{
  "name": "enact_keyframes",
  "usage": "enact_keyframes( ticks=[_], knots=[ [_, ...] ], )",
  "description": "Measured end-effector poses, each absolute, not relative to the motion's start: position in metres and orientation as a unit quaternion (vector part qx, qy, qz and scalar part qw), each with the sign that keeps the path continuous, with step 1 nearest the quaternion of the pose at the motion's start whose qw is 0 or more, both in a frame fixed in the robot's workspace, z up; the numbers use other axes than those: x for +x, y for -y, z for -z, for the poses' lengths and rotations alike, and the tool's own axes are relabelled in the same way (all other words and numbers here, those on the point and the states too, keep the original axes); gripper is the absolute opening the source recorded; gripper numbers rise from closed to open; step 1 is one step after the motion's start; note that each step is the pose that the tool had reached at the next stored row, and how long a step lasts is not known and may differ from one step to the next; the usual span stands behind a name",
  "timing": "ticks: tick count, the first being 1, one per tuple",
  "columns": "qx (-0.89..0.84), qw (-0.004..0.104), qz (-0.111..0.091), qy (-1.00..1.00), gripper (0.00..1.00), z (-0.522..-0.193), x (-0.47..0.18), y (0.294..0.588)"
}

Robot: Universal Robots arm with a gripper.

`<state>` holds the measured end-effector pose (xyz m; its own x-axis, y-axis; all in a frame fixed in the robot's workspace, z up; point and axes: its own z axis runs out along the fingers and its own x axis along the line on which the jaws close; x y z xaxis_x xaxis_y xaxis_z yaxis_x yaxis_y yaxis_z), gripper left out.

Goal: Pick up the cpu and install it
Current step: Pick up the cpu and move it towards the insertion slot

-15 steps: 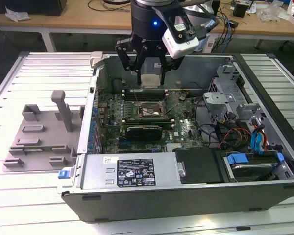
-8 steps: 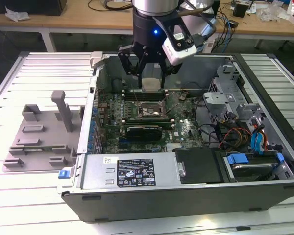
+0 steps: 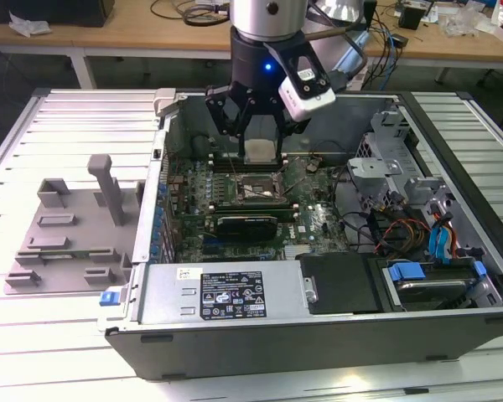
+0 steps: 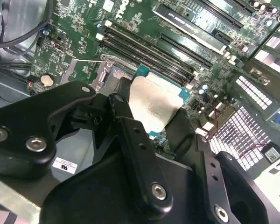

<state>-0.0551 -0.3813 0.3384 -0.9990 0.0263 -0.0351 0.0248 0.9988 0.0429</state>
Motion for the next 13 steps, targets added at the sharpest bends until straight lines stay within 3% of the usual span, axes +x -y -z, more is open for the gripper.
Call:
enact_keyframes(
  ticks=[13],
  knots=[
    [0.013,0.018,-0.021,-1.0,0.55,-0.302,-0.053,0.347]
  ],
)
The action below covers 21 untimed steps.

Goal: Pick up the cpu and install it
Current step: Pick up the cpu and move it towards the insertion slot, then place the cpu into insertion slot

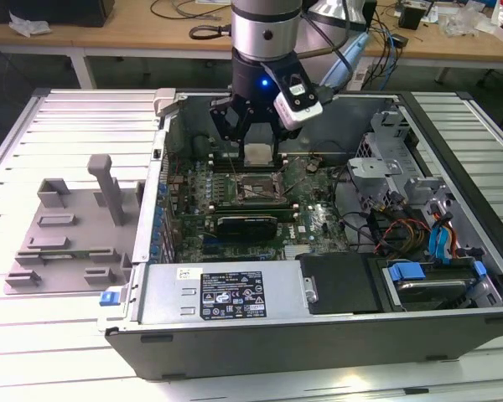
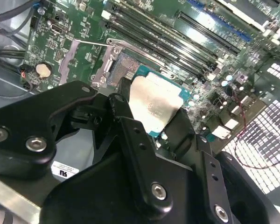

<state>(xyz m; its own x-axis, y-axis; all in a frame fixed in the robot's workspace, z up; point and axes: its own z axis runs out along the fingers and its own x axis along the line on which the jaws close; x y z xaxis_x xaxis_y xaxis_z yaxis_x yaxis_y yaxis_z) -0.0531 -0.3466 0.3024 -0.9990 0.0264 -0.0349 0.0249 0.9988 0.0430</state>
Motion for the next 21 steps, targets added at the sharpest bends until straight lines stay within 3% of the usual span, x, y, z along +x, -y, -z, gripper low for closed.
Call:
enact_keyframes(
  ticks=[7,21],
  knots=[
    [0.013,0.018,-0.021,-1.0,0.55,-0.29,-0.054,0.332],
    [0.013,0.018,-0.021,-1.0,0.55,-0.289,-0.054,0.332]
  ],
)
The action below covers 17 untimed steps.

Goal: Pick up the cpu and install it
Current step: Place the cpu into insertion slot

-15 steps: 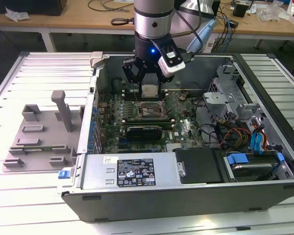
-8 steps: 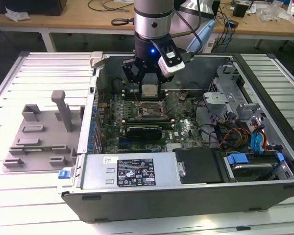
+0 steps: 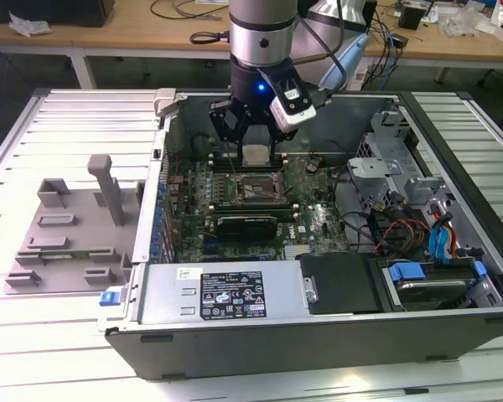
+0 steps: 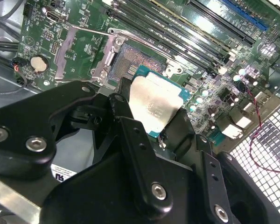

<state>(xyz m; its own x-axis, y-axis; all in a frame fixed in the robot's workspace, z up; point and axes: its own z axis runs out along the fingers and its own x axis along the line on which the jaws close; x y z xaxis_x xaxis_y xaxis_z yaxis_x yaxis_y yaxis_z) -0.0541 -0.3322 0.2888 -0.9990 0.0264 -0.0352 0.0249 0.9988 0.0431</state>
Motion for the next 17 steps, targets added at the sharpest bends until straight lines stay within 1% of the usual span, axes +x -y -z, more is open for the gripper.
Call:
enact_keyframes(
  ticks=[4,17],
  knots=[
    [0.032,0.018,-0.021,-0.999,0.55,-0.2885,-0.0541,0.3322],
    [0.251,0.022,-0.016,-0.968,0.55,-0.2868,-0.0541,0.3322]
  ],
)
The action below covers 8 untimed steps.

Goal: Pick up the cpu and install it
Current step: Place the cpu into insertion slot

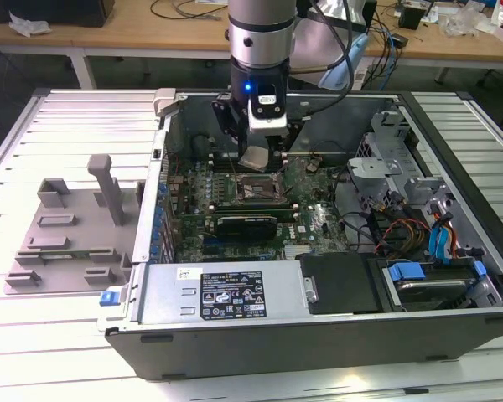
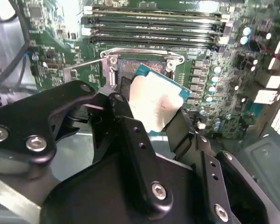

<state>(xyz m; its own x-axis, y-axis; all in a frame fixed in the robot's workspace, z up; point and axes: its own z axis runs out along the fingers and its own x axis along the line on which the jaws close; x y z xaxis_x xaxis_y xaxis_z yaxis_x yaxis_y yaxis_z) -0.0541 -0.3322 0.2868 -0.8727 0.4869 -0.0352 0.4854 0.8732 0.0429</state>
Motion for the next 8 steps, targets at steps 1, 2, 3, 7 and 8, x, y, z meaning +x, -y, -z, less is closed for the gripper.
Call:
enact_keyframes(
  ticks=[1,2,3,7,8],
  knots=[
    [0.263,0.023,-0.016,-0.964,0.55,-0.2867,-0.0541,0.3322],
    [0.278,0.023,-0.016,-0.96,0.55,-0.2866,-0.0541,0.3322],
    [0.298,0.023,-0.015,-0.954,0.55,-0.2865,-0.0541,0.3322],
    [0.354,0.024,-0.014,-0.935,0.55,-0.286,-0.0541,0.3322],
    [0.371,0.024,-0.013,-0.928,0.55,-0.2858,-0.0541,0.3322]
  ],
)
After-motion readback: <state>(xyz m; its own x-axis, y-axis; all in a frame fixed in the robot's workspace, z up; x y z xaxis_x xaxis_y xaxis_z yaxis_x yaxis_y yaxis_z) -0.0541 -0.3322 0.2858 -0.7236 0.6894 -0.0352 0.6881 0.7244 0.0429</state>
